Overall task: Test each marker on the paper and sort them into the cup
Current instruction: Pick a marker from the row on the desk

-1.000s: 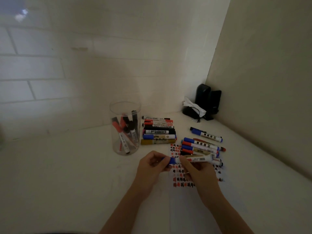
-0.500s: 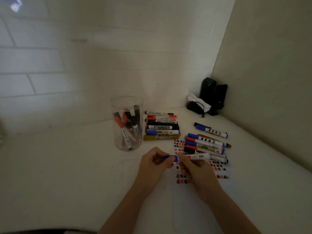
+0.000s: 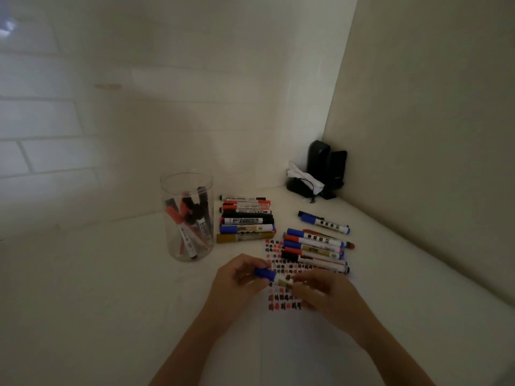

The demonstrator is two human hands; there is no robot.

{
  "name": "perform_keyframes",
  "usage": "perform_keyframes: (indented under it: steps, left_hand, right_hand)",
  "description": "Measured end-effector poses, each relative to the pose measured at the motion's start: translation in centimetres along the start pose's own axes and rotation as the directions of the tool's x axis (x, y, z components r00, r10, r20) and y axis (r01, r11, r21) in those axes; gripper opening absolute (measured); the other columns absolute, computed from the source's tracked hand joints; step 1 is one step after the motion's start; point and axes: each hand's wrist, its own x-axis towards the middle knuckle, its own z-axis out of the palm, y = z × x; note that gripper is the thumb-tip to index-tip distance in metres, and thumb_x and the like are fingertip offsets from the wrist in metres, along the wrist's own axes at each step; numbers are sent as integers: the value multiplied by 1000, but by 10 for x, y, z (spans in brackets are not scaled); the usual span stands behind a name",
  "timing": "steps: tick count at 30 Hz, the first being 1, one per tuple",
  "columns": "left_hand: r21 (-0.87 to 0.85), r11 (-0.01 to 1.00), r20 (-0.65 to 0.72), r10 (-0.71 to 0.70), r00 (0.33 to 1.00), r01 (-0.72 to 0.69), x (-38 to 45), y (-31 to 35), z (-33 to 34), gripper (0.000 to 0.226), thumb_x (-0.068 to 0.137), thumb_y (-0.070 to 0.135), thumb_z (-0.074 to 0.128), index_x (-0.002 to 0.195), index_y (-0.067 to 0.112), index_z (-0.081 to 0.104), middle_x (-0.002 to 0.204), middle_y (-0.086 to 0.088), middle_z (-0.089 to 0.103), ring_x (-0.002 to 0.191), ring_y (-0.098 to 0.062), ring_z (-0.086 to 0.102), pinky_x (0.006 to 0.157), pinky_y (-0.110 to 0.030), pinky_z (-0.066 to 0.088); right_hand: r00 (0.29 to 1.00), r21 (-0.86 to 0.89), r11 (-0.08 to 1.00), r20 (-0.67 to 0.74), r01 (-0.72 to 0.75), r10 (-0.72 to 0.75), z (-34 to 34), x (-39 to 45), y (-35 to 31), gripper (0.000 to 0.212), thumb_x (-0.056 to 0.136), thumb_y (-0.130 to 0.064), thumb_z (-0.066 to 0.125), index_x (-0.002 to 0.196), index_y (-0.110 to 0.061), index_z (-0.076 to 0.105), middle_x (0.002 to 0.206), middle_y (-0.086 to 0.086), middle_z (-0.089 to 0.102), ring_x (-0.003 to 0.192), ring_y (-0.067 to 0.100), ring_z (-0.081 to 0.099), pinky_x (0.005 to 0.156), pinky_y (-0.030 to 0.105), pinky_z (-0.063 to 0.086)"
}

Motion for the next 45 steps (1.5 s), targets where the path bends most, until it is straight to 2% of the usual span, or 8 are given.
perform_keyframes:
  steps: [3,9,19,25,32,37,41,45]
  left_hand:
    - [72,997,-23,33,999,-32,-1,-1,0,33,77,-3,72,104,15,65,104,10,69,101,-5,65,88,-16,50]
    - [132,990,-111,-28,993,43,0,-4,2,25,85,1,65,100,20,65,103,10,68,99,1,63,90,-16,49]
    - [378,925,-63,-20,998,42,18,-8,-4,20,89,6,60,94,25,65,98,14,66,94,2,62,87,-15,49]
    - [817,573,-92,249,964,-70,71,7,-25,23,90,7,58,111,14,64,115,-3,58,106,-16,54,94,-27,46]
    - [960,269,34,164,986,-78,107,5,-22,35,92,12,54,126,19,52,126,-3,54,113,-21,49,91,-32,46]
    - [997,78,18,113,993,-27,113,-7,-15,34,93,19,55,126,20,50,123,-4,54,109,-21,52,93,-33,43]
    - [992,123,25,93,995,-37,111,-13,-13,29,95,19,53,124,17,54,124,-6,49,108,-20,50,92,-31,46]
    - [917,398,-74,182,981,-5,101,2,-7,25,99,21,47,122,14,52,120,-5,47,99,-16,50,81,-24,45]
  right_hand:
    - [985,-353,922,-13,156,-172,1,9,2,20,90,-43,59,109,-39,63,89,-20,62,77,-8,59,64,6,41]
    - [923,-506,863,-329,6,-199,-42,68,34,26,93,-38,55,117,-34,62,112,-11,65,95,5,56,87,27,45]
    - [890,-603,797,-347,30,-296,-32,83,47,38,87,-34,64,125,-32,58,127,1,53,121,23,43,100,47,31]
    - [790,-587,761,-314,274,-527,-14,39,47,46,73,-16,79,115,-28,64,119,-1,61,110,22,56,91,48,42]
    - [792,-352,806,-227,476,-566,-3,13,55,30,76,-13,75,94,-36,70,97,-29,56,95,-18,49,83,-3,36]
    - [827,-272,852,-236,448,-510,-3,7,61,40,70,0,78,85,-36,70,78,-32,59,79,-10,58,64,-2,40]
    - [915,-185,928,-191,323,-356,-4,4,59,42,81,-7,72,79,-47,59,74,-24,64,86,-10,57,62,5,45]
    - [950,-210,944,-127,254,-284,-3,4,54,22,89,-19,64,103,-36,66,94,-20,60,82,-12,56,72,-2,39]
